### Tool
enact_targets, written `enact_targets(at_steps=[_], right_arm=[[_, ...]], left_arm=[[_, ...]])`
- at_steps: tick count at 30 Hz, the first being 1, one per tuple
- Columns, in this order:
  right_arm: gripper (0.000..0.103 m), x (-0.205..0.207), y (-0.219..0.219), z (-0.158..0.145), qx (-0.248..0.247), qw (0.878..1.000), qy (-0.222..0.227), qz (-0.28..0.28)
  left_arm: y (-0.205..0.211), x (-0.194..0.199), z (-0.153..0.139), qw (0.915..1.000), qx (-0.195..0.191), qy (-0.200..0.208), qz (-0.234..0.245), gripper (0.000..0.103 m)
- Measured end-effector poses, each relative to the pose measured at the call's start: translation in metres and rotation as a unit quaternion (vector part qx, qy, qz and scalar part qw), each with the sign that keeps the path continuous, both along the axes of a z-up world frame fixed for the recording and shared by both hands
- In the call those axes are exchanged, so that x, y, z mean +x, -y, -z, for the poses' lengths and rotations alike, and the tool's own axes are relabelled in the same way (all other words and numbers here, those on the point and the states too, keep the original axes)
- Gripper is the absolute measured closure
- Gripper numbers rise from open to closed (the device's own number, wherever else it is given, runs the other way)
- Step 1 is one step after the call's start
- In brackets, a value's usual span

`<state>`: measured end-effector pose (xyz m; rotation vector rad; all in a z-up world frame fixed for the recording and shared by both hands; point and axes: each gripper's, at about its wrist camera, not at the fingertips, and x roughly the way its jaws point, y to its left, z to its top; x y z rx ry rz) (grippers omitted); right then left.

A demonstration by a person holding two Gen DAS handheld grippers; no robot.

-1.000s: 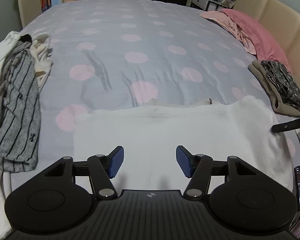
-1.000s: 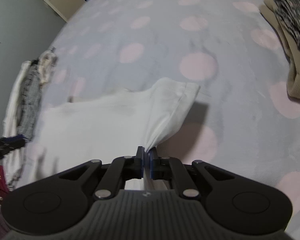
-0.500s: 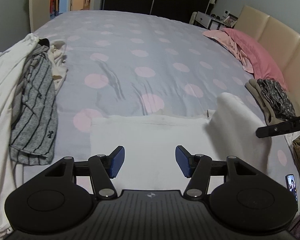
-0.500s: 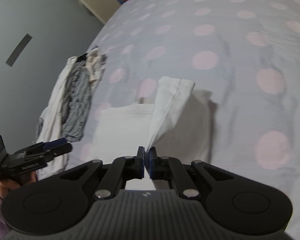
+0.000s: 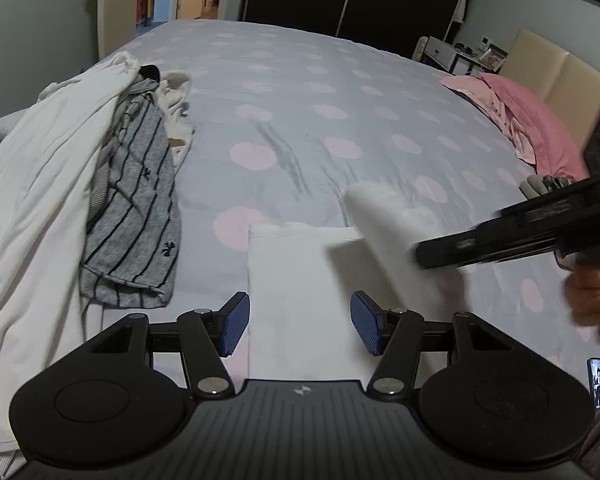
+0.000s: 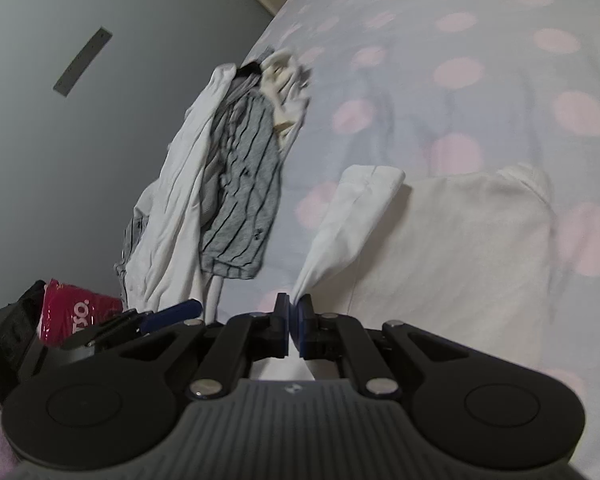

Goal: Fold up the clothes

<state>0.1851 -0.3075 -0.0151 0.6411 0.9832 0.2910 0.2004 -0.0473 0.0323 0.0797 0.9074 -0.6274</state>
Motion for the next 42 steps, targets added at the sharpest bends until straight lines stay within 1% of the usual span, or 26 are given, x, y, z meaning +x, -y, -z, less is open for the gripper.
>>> enact_targets(at_steps=[4, 7, 14, 16, 18, 19, 20, 21, 22, 24, 27, 30, 34, 38, 40, 42], right_arm=[[0.098, 0.026, -0.031, 0.026, -0.017, 1.0, -0.024, -0.008], [0.098, 0.039, -0.043, 0.049, -0.025, 0.999, -0.041, -0.011], [0.098, 0.064, -0.068, 0.082, -0.044, 0.998, -0.049, -0.021], [0.096, 0.067, -0.072, 0.087, -0.053, 0.997, -0.051, -0.019], [0.09, 0.068, -0.075, 0.087, -0.053, 0.997, -0.045, -0.018], [0.089, 0.066, -0.074, 0.081, -0.054, 0.998, -0.037, -0.018], [0.084, 0.063, -0.073, 0.076, -0.055, 0.998, -0.029, -0.018], [0.076, 0.06, -0.071, 0.07, -0.057, 0.998, -0.021, -0.018], [0.072, 0.055, -0.068, 0.061, -0.061, 0.998, -0.009, -0.017], [0.07, 0.044, -0.058, 0.045, -0.073, 0.997, 0.005, -0.012], [0.07, 0.026, -0.037, 0.03, -0.083, 0.997, 0.005, 0.003], [0.069, -0.001, -0.014, 0.023, -0.094, 0.995, -0.005, 0.018], [0.067, -0.039, 0.01, 0.026, -0.11, 0.993, -0.029, 0.028], [0.059, -0.071, 0.023, 0.036, -0.125, 0.99, -0.047, 0.037], [0.059, -0.083, 0.031, 0.046, -0.123, 0.989, -0.061, 0.047], [0.059, -0.091, 0.036, 0.058, -0.104, 0.99, -0.079, 0.059]], left_arm=[[-0.004, 0.002, 0.002, 1.0, 0.006, -0.002, -0.002, 0.049], [-0.006, 0.004, 0.005, 0.9999, 0.015, -0.006, 0.0, 0.049], [-0.015, 0.007, 0.014, 0.9994, 0.033, -0.014, -0.002, 0.049], [-0.017, 0.008, 0.015, 0.9991, 0.037, -0.019, -0.004, 0.049], [-0.018, 0.008, 0.015, 0.999, 0.04, -0.021, -0.004, 0.049], [-0.018, 0.007, 0.014, 0.999, 0.04, -0.021, -0.003, 0.049], [-0.018, 0.007, 0.014, 0.9989, 0.041, -0.021, -0.002, 0.049], [-0.017, 0.006, 0.013, 0.9989, 0.041, -0.021, -0.001, 0.049], [-0.017, 0.004, 0.012, 0.9989, 0.042, -0.02, 0.0, 0.049], [-0.014, 0.0, 0.01, 0.9989, 0.043, -0.018, 0.004, 0.049], [-0.011, -0.007, 0.006, 0.999, 0.042, -0.014, 0.008, 0.049], [-0.007, -0.015, 0.003, 0.9991, 0.04, -0.01, 0.014, 0.049], [-0.003, -0.025, 0.001, 0.999, 0.04, -0.013, 0.017, 0.049], [0.001, -0.034, -0.002, 0.9991, 0.034, -0.018, 0.017, 0.049], [0.002, -0.038, -0.005, 0.9991, 0.035, -0.016, 0.019, 0.049], [0.003, -0.042, -0.007, 0.9991, 0.035, -0.012, 0.02, 0.049]])
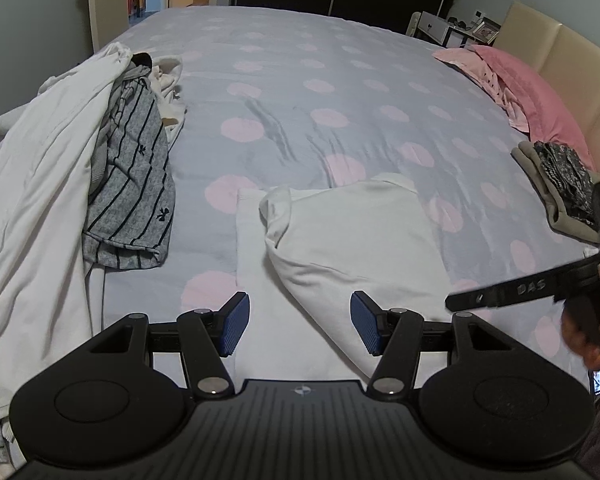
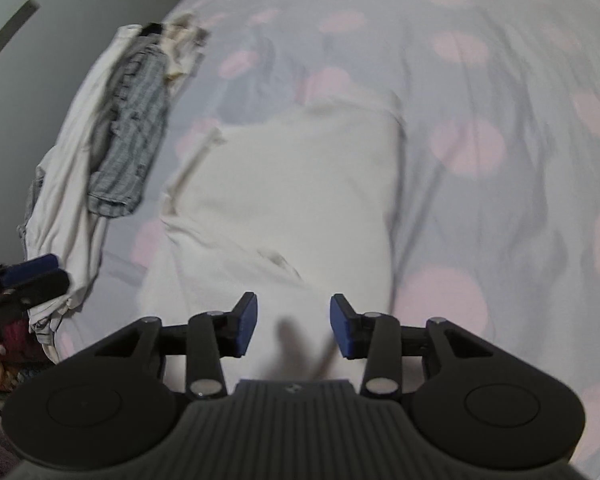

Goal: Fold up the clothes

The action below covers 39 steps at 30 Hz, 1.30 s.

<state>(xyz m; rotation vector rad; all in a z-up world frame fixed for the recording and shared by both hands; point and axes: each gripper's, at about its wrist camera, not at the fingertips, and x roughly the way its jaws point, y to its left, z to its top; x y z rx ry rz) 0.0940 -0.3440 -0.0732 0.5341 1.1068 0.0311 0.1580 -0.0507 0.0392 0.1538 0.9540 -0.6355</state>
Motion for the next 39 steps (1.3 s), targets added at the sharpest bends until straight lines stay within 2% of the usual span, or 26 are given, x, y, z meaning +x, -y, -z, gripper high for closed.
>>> enact_targets(at_steps=[4, 5, 6, 8, 9, 13, 19, 24, 27, 32, 34, 36, 39], right_arm=[[0.06, -0.007, 0.005, 0.027, 0.059, 0.997, -0.034, 0.037], [0.062, -0.007, 0.003, 0.031, 0.066, 0.996, -0.034, 0.041], [0.07, -0.006, 0.0, 0.033, 0.066, 0.997, -0.03, 0.042], [0.087, -0.001, -0.013, 0.026, 0.041, 0.999, -0.012, 0.024], [0.092, 0.0, -0.021, 0.02, 0.025, 1.0, 0.003, 0.006], [0.094, -0.007, -0.062, -0.011, -0.015, 0.994, 0.068, -0.079], [0.094, -0.024, -0.127, -0.03, -0.023, 0.973, 0.133, -0.185], [0.094, -0.026, -0.176, -0.014, -0.041, 0.952, 0.141, -0.267], [0.084, -0.024, -0.191, 0.001, -0.049, 0.946, 0.129, -0.293], [0.069, -0.028, -0.186, 0.005, -0.023, 0.944, 0.115, -0.308], [0.069, -0.031, -0.18, 0.004, -0.021, 0.945, 0.111, -0.306], [0.065, -0.035, -0.17, 0.005, -0.022, 0.95, 0.101, -0.296], [0.063, -0.04, -0.151, 0.003, -0.018, 0.957, 0.091, -0.275]], left_arm=[[-0.001, -0.005, -0.004, 1.0, 0.0, 0.005, -0.002, 0.049], [-0.002, -0.005, -0.005, 1.0, 0.0, 0.005, -0.004, 0.049], [-0.003, -0.005, -0.006, 1.0, 0.0, 0.006, -0.007, 0.049], [-0.006, -0.006, -0.008, 0.9999, 0.0, 0.007, -0.014, 0.049], [-0.008, -0.006, -0.008, 0.9999, 0.001, 0.007, -0.015, 0.049], [-0.018, -0.006, -0.003, 0.9996, 0.015, 0.001, -0.025, 0.049], [-0.032, -0.004, 0.002, 0.9989, 0.023, -0.011, -0.04, 0.049], [-0.044, -0.006, 0.002, 0.9984, 0.021, -0.016, -0.049, 0.049], [-0.051, -0.006, 0.005, 0.9983, 0.021, -0.024, -0.049, 0.049], [-0.055, -0.01, 0.016, 0.9982, 0.025, -0.046, -0.03, 0.049], [-0.054, -0.012, 0.024, 0.9978, 0.029, -0.056, -0.02, 0.048], [-0.051, -0.015, 0.033, 0.9973, 0.031, -0.066, -0.006, 0.048], [-0.046, -0.021, 0.046, 0.9962, 0.029, -0.079, 0.02, 0.048]])
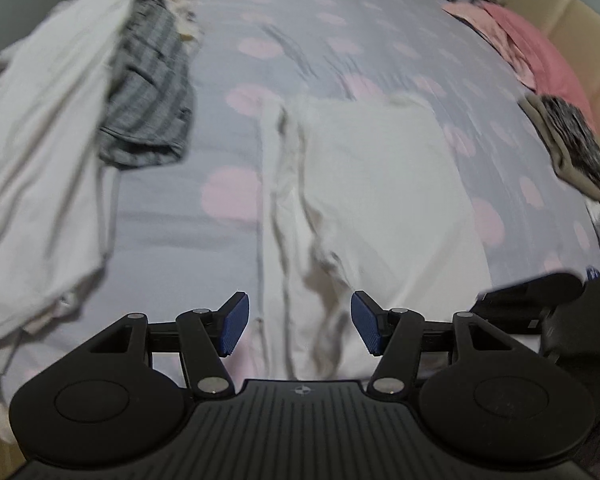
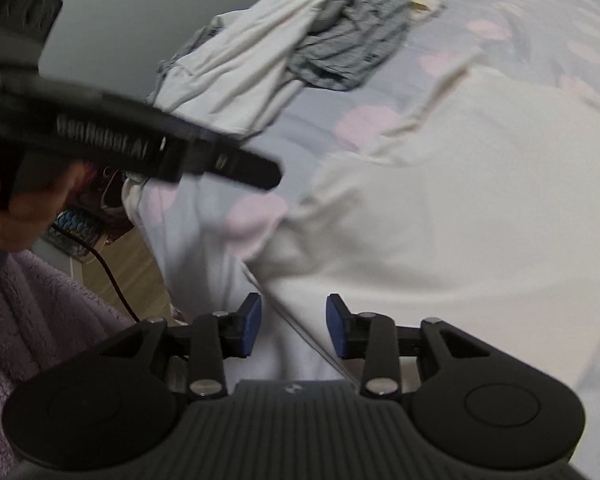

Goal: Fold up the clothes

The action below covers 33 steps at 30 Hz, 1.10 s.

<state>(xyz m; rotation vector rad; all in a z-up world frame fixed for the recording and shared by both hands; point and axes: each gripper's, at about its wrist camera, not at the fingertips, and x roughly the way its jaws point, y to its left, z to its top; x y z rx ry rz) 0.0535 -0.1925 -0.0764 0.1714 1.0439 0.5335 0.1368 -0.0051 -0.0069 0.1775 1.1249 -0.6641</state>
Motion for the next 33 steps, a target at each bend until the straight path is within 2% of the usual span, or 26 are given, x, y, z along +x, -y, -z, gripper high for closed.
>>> enact_targets(at_steps=[1, 3, 6, 8, 9, 10, 12, 17, 19, 21, 24, 26, 28, 31, 33], right_arm=[[0.063, -0.004, 0.006, -0.002, -0.002, 1.0, 0.002, 0.005], [0.054, -0.012, 0.018, -0.006, -0.008, 1.0, 0.007, 0.016], [0.053, -0.023, 0.034, -0.01, -0.017, 0.999, 0.015, 0.034], [0.053, -0.028, 0.042, -0.011, -0.021, 0.999, 0.018, 0.046], [0.053, -0.031, 0.047, -0.011, -0.025, 0.998, 0.02, 0.051], [0.053, -0.032, 0.05, -0.01, -0.032, 0.998, 0.019, 0.055], [0.053, -0.034, 0.056, -0.008, -0.048, 0.997, 0.012, 0.065], [0.053, -0.039, 0.075, 0.003, -0.065, 0.993, -0.009, 0.094], [0.05, -0.043, 0.081, 0.007, -0.076, 0.992, -0.012, 0.101], [0.038, -0.045, 0.089, 0.01, -0.077, 0.991, -0.018, 0.107], [0.033, -0.05, 0.104, 0.017, -0.065, 0.989, -0.036, 0.129], [0.033, -0.053, 0.117, 0.021, -0.042, 0.986, -0.056, 0.15], [0.033, -0.057, 0.129, 0.024, -0.009, 0.982, -0.075, 0.174], [0.036, -0.058, 0.133, 0.03, 0.028, 0.977, -0.094, 0.192], [0.049, -0.057, 0.134, 0.034, 0.04, 0.973, -0.106, 0.201]], left_arm=[[0.001, -0.003, 0.002, 0.9999, -0.005, -0.003, 0.009, 0.048], [0.003, -0.009, 0.006, 0.9995, -0.011, -0.003, 0.03, 0.048], [0.006, -0.018, 0.011, 0.9988, -0.018, 0.006, 0.046, 0.048], [0.009, -0.018, 0.016, 0.9988, -0.021, -0.005, 0.044, 0.061], [0.01, -0.016, 0.021, 0.9989, -0.02, -0.017, 0.038, 0.082], [0.011, -0.013, 0.028, 0.9991, -0.006, -0.033, 0.026, 0.096], [0.008, -0.009, 0.043, 0.9985, 0.024, -0.05, 0.002, 0.1], [-0.007, -0.001, 0.067, 0.9954, 0.035, -0.086, -0.024, 0.102], [-0.012, 0.0, 0.073, 0.9944, 0.039, -0.092, -0.032, 0.102], [-0.013, -0.002, 0.072, 0.9949, 0.037, -0.088, -0.034, 0.101], [-0.016, -0.009, 0.063, 0.9967, 0.033, -0.068, -0.03, 0.095], [-0.019, -0.013, 0.055, 0.9978, 0.029, -0.052, -0.029, 0.081], [-0.023, -0.015, 0.047, 0.9987, 0.021, -0.031, -0.035, 0.042], [-0.026, -0.018, 0.05, 0.9985, 0.015, -0.033, -0.042, 0.042], [-0.022, -0.014, 0.057, 0.9975, 0.016, -0.054, -0.043, 0.046]])
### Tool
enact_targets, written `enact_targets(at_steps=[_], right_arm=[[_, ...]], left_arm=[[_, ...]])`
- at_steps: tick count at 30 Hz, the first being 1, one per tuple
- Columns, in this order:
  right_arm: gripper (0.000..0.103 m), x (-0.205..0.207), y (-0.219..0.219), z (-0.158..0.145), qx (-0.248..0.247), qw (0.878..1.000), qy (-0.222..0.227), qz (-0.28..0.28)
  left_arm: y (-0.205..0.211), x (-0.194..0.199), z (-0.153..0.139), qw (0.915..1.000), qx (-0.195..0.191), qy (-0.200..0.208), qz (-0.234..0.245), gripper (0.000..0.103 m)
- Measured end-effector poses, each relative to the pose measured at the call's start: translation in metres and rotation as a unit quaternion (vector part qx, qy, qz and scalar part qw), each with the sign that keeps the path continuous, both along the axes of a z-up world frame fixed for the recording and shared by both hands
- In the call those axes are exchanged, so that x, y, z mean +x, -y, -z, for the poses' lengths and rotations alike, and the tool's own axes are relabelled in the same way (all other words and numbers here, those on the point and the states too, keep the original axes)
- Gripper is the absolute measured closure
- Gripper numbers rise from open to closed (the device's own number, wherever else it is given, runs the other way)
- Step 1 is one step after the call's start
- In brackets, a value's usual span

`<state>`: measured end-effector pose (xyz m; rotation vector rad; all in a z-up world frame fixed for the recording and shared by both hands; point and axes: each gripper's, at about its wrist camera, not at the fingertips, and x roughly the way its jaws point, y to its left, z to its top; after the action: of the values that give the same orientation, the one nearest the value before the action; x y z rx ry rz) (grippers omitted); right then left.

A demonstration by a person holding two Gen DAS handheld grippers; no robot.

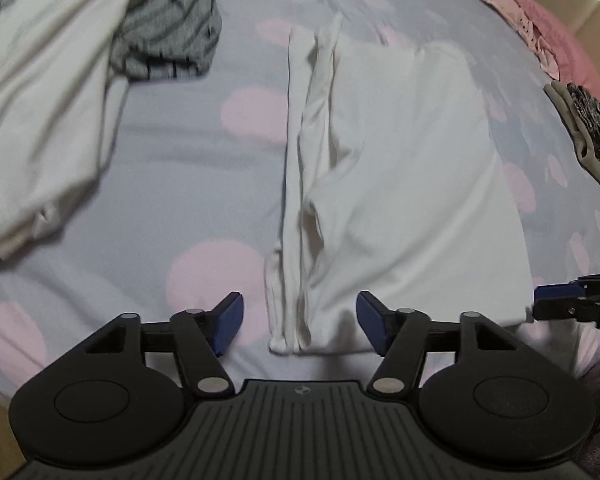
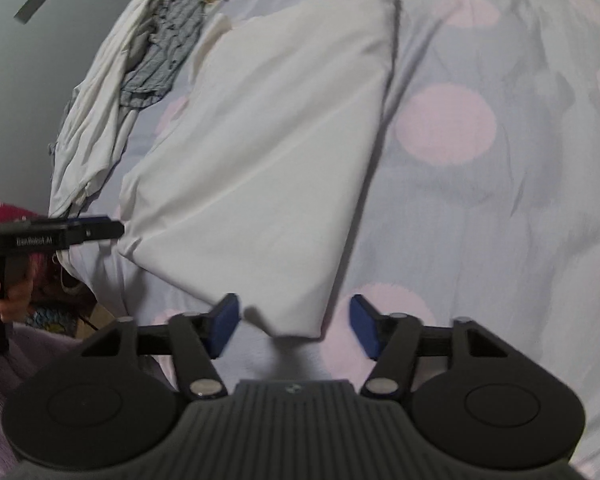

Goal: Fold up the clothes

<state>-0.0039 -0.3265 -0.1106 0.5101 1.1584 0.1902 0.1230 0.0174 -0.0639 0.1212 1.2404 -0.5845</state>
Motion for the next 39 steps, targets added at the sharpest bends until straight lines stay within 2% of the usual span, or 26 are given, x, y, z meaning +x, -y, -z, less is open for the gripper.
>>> enact_targets(at_steps=[2, 5, 6, 7, 8, 9, 13, 18, 22, 26, 28, 29, 30, 31, 32, 35, 37, 39], right_arm=[[0.053, 0.001, -0.001, 0.007, 0.007, 1.0, -0.014, 0.005], [0.055, 0.004, -0.002, 0.019, 0.024, 0.999, -0.031, 0.021], [0.062, 0.006, -0.002, 0.019, 0.023, 0.999, -0.03, 0.024], [0.067, 0.007, -0.003, 0.019, 0.022, 0.999, -0.028, 0.027], [0.079, 0.009, -0.004, 0.019, 0.021, 0.999, -0.027, 0.03], [0.085, 0.01, -0.004, 0.016, 0.02, 0.999, -0.028, 0.03], [0.092, 0.009, 0.0, -0.002, 0.025, 0.999, -0.014, 0.02], [0.094, -0.003, 0.004, -0.037, -0.001, 1.0, -0.008, -0.008], [0.094, -0.02, 0.0, -0.047, -0.018, 0.999, -0.02, -0.044], [0.094, -0.03, -0.016, -0.035, -0.055, 0.995, -0.032, -0.076], [0.091, -0.029, -0.014, -0.029, -0.059, 0.995, -0.039, -0.075], [0.088, -0.028, -0.011, -0.028, -0.054, 0.995, -0.048, -0.07], [0.08, -0.026, -0.008, -0.026, -0.049, 0.995, -0.058, -0.066], [0.073, -0.026, -0.002, -0.025, -0.045, 0.995, -0.066, -0.062], [0.066, -0.024, 0.003, -0.027, -0.039, 0.996, -0.063, -0.052], [0.065, -0.017, 0.018, -0.033, -0.03, 0.998, -0.052, -0.021], [0.055, -0.008, 0.026, -0.036, -0.031, 0.999, -0.039, -0.002], [0.042, 0.002, 0.031, -0.036, -0.026, 0.999, -0.031, 0.012]], left_arm=[[0.005, 0.001, 0.01, 0.9998, 0.002, -0.021, -0.002, 0.048], [0.014, -0.003, 0.02, 0.9998, 0.014, -0.017, -0.003, 0.053], [0.015, -0.002, 0.02, 0.9998, 0.012, -0.014, -0.005, 0.06], [0.017, -0.002, 0.019, 0.9999, 0.009, -0.011, -0.008, 0.075], [0.017, -0.001, 0.018, 0.9999, 0.0, -0.012, -0.01, 0.085], [0.016, 0.0, 0.015, 0.9998, -0.008, -0.015, -0.01, 0.092], [0.014, -0.003, 0.0, 0.9998, -0.015, -0.014, -0.001, 0.096], [0.009, -0.02, -0.019, 0.9979, -0.041, -0.049, 0.012, 0.097], [0.018, -0.039, -0.007, 0.9961, -0.002, -0.075, 0.048, 0.096], [0.024, -0.044, 0.005, 0.9947, 0.039, -0.073, 0.061, 0.087], [0.02, -0.041, 0.005, 0.9949, 0.044, -0.074, 0.052, 0.073], [0.017, -0.039, 0.002, 0.9949, 0.046, -0.074, 0.052, 0.068], [0.015, -0.037, -0.002, 0.9954, 0.044, -0.066, 0.054, 0.057], [0.012, -0.035, -0.007, 0.9959, 0.042, -0.057, 0.055, 0.052], [0.01, -0.033, -0.012, 0.9969, 0.037, -0.045, 0.052, 0.052], [0.008, -0.017, -0.024, 0.9995, 0.004, -0.009, 0.028, 0.044], [0.012, -0.005, -0.029, 0.9994, -0.026, 0.02, 0.014, 0.041], [0.029, 0.01, -0.027, 0.9985, -0.04, 0.037, 0.002, 0.04]])
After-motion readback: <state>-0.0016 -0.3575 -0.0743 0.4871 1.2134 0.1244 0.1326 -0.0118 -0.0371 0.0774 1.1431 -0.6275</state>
